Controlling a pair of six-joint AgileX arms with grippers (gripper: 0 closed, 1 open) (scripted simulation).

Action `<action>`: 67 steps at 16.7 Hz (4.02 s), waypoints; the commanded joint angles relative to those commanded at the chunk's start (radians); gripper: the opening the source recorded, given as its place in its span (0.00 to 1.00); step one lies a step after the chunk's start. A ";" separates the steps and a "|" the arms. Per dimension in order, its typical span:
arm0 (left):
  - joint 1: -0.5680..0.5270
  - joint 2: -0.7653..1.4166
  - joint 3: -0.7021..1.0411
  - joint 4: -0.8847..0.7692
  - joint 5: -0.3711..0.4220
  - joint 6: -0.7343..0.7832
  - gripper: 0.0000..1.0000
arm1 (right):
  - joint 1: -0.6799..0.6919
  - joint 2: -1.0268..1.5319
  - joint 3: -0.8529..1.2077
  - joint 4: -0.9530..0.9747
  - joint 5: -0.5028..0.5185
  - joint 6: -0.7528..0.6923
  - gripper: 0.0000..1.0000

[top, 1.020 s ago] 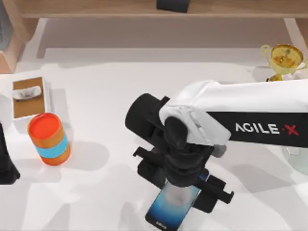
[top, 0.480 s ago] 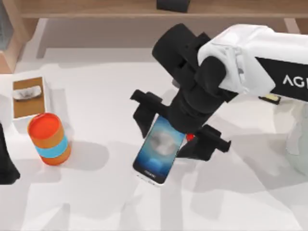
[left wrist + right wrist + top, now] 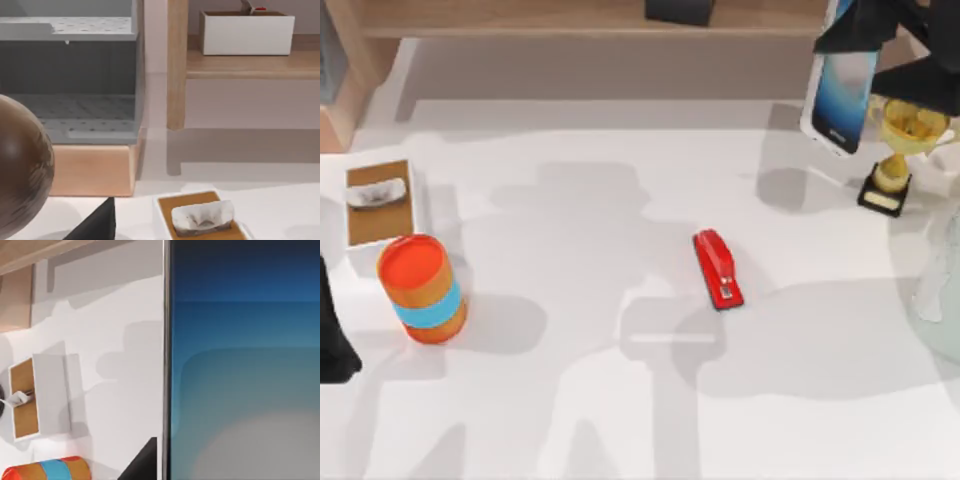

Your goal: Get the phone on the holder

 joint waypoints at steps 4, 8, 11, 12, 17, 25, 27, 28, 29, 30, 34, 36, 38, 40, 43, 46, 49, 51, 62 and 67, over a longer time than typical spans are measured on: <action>0.000 0.000 0.000 0.000 0.000 0.000 1.00 | -0.211 -0.059 -0.008 0.071 -0.136 -0.271 0.00; 0.000 0.000 0.000 0.000 0.000 0.000 1.00 | -0.352 -0.086 -0.036 0.125 -0.274 -0.508 0.00; 0.000 0.000 0.000 0.000 0.000 0.000 1.00 | -0.534 -0.088 -0.064 0.154 -0.324 -0.693 0.00; 0.000 0.000 0.000 0.000 0.000 0.000 1.00 | -0.611 -0.085 -0.074 0.161 -0.333 -0.756 0.00; 0.000 0.000 0.000 0.000 0.000 0.000 1.00 | -0.968 -0.076 -0.166 0.174 -0.372 -1.085 0.00; 0.000 0.000 0.000 0.000 0.000 0.000 1.00 | -1.147 -0.069 -0.325 0.168 -0.452 -1.376 0.00; 0.000 0.000 0.000 0.000 0.000 0.000 1.00 | -1.147 -0.069 -0.325 0.168 -0.452 -1.376 0.00; 0.000 0.000 0.000 0.000 0.000 0.000 1.00 | -1.147 -0.069 -0.325 0.168 -0.452 -1.376 0.00; 0.000 0.000 0.000 0.000 0.000 0.000 1.00 | -1.147 -0.069 -0.325 0.168 -0.452 -1.376 0.00; 0.000 0.000 0.000 0.000 0.000 0.000 1.00 | -1.142 -0.072 -0.323 0.167 -0.451 -1.374 0.00; 0.000 0.000 0.000 0.000 0.000 0.000 1.00 | -1.131 -0.068 -0.323 0.200 -0.443 -1.348 0.00; 0.000 0.000 0.000 0.000 0.000 0.000 1.00 | -1.115 -0.067 -0.322 0.235 -0.423 -1.329 0.00; 0.000 0.000 0.000 0.000 0.000 0.000 1.00 | -1.093 -0.066 -0.333 0.277 -0.391 -1.312 0.00; 0.000 0.000 0.000 0.000 0.000 0.000 1.00 | -1.064 -0.056 -0.352 0.325 -0.364 -1.291 0.00; 0.000 0.000 0.000 0.000 0.000 0.000 1.00 | -1.035 -0.023 -0.366 0.386 -0.361 -1.245 0.00; 0.000 0.000 0.000 0.000 0.000 0.000 1.00 | -1.029 0.006 -0.359 0.410 -0.379 -1.212 0.00; 0.000 0.000 0.000 0.000 0.000 0.000 1.00 | -1.029 0.006 -0.359 0.410 -0.379 -1.212 0.00; 0.000 0.000 0.000 0.000 0.000 0.000 1.00 | -1.029 0.006 -0.359 0.410 -0.379 -1.212 0.15; 0.000 0.000 0.000 0.000 0.000 0.000 1.00 | -1.029 0.006 -0.359 0.410 -0.379 -1.212 0.98; 0.000 0.000 0.000 0.000 0.000 0.000 1.00 | -1.029 0.006 -0.359 0.410 -0.379 -1.212 1.00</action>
